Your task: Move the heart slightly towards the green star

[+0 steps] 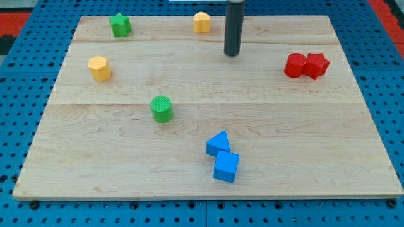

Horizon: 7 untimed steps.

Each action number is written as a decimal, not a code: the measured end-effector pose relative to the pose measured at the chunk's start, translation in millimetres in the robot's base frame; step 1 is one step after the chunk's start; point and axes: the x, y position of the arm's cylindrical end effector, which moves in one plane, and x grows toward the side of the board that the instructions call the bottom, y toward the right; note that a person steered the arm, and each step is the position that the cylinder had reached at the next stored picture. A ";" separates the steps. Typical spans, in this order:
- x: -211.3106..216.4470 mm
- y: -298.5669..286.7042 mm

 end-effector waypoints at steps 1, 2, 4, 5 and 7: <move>-46.1 4.9; -80.1 0.9; -80.4 -32.3; -80.4 -40.5; -81.6 -60.9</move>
